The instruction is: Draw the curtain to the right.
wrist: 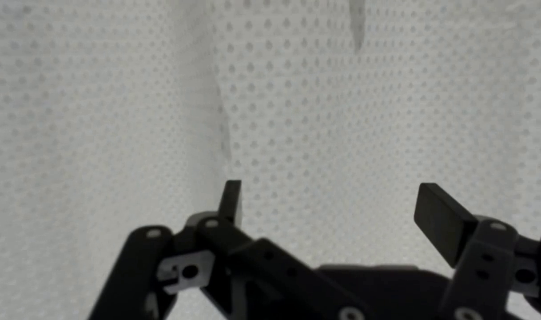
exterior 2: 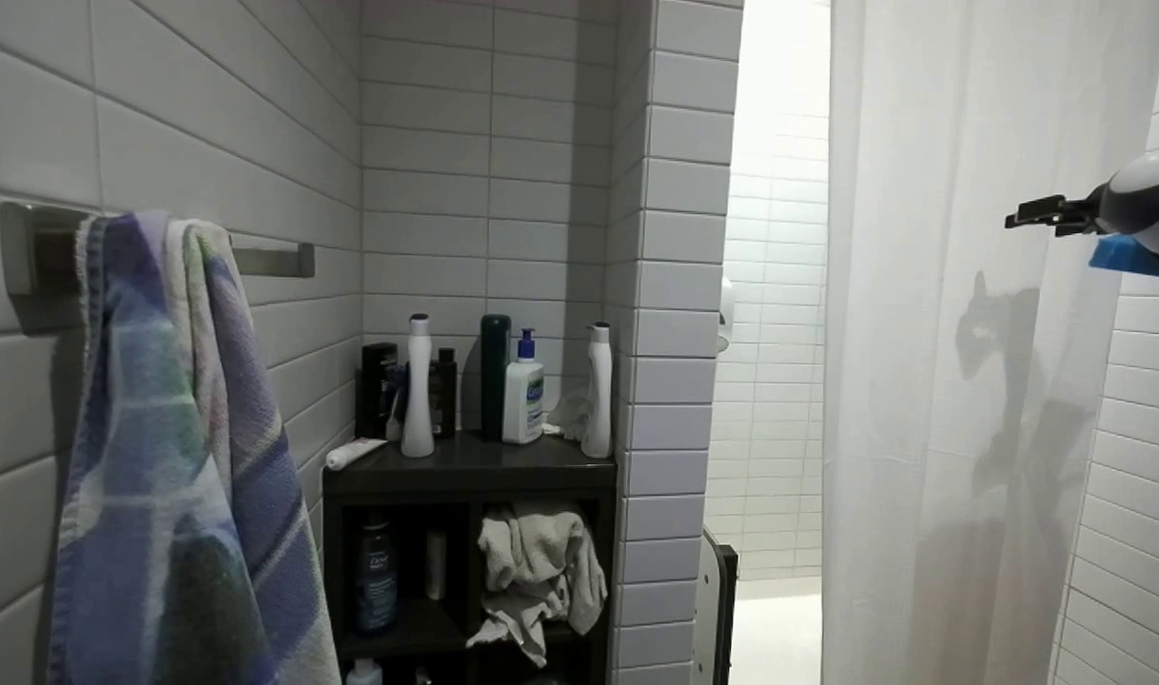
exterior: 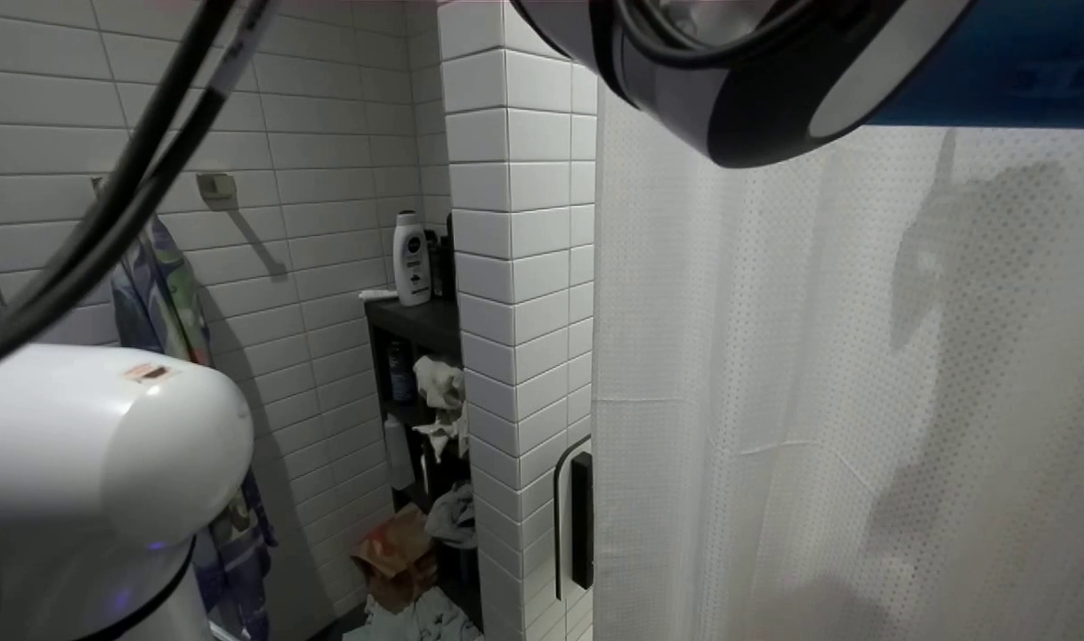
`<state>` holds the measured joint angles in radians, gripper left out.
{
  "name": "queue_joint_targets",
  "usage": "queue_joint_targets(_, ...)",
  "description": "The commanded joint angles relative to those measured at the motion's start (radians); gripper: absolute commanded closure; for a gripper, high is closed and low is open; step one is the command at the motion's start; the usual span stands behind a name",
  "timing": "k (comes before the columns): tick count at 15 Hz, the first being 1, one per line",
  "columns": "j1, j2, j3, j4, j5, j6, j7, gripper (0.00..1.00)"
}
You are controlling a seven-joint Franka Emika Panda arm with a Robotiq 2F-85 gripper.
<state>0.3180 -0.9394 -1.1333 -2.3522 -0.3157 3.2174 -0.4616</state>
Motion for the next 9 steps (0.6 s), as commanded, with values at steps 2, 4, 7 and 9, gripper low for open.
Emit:
queue_joint_targets(2, -0.017, -0.06, 0.022, -0.064, -0.038, 0.023, -0.047, 0.0)
queue_joint_targets(4, -0.013, -0.059, 0.015, -0.077, -0.037, 0.071, -0.042, 0.0)
queue_joint_targets(7, -0.002, -0.044, 0.003, -0.059, -0.027, 0.055, -0.028, 0.0)
queue_joint_targets(9, -0.002, -0.046, 0.003, -0.061, -0.028, 0.057, -0.028, 0.0)
